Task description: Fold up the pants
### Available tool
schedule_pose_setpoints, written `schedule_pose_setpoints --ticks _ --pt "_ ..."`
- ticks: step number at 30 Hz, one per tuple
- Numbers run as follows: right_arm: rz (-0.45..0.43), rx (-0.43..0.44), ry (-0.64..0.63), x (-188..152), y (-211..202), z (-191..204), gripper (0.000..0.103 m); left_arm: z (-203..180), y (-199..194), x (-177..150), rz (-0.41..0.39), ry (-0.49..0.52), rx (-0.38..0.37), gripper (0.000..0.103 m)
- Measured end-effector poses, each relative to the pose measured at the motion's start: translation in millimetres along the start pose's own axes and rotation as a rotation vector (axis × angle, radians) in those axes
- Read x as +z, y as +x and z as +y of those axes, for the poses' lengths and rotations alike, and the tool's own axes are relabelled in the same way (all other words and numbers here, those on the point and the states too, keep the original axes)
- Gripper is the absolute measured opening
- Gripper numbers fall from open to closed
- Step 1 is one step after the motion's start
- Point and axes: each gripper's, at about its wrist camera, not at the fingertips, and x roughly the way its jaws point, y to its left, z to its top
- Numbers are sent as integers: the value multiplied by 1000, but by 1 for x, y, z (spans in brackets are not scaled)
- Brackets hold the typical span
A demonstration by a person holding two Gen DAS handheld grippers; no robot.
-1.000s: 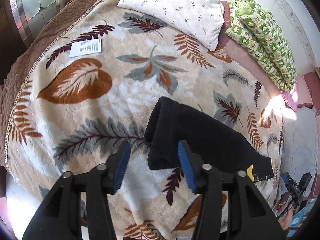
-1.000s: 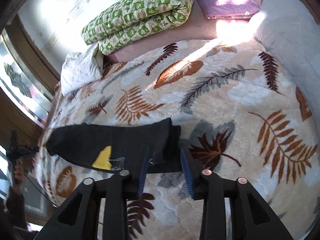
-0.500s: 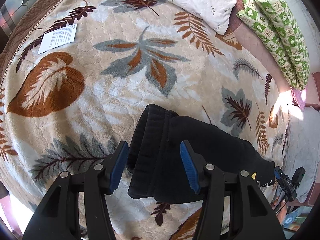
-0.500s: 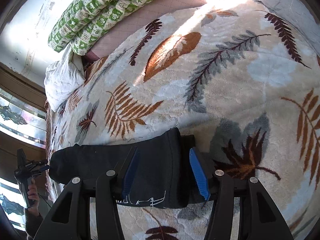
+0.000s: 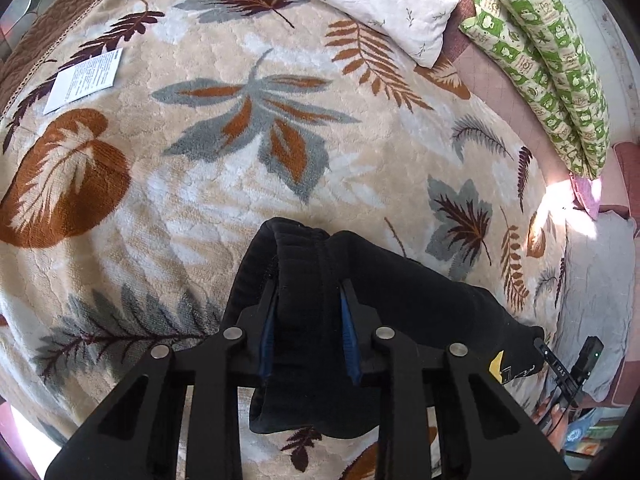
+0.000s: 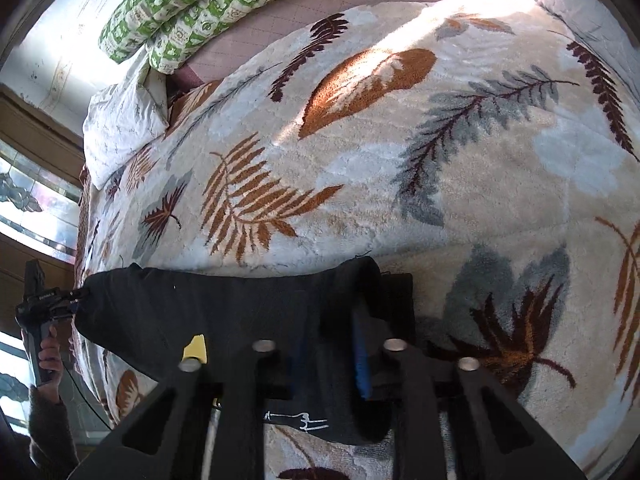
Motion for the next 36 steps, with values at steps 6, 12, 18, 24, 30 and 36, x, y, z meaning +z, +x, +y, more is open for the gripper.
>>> schedule_pose_setpoints --ticks 6,12,18,24,30,36 --pt "-83 -6 -41 -8 -21 10 6 -11 -29 0 -111 36 -3 24" --pt "-197 28 34 -15 -48 -6 6 -10 2 -4 -66 102 128 24" --pt "-161 1 96 -27 -17 -28 7 -2 21 -11 -18 124 172 26" --pt "-165 21 143 -31 -10 -35 13 12 -10 -11 -21 33 -21 30" --pt "-246 54 132 -41 -49 -25 25 21 -33 -30 -39 54 -41 47" --pt "-207 174 -31 -52 -54 53 32 25 -36 -41 -30 57 -77 47"
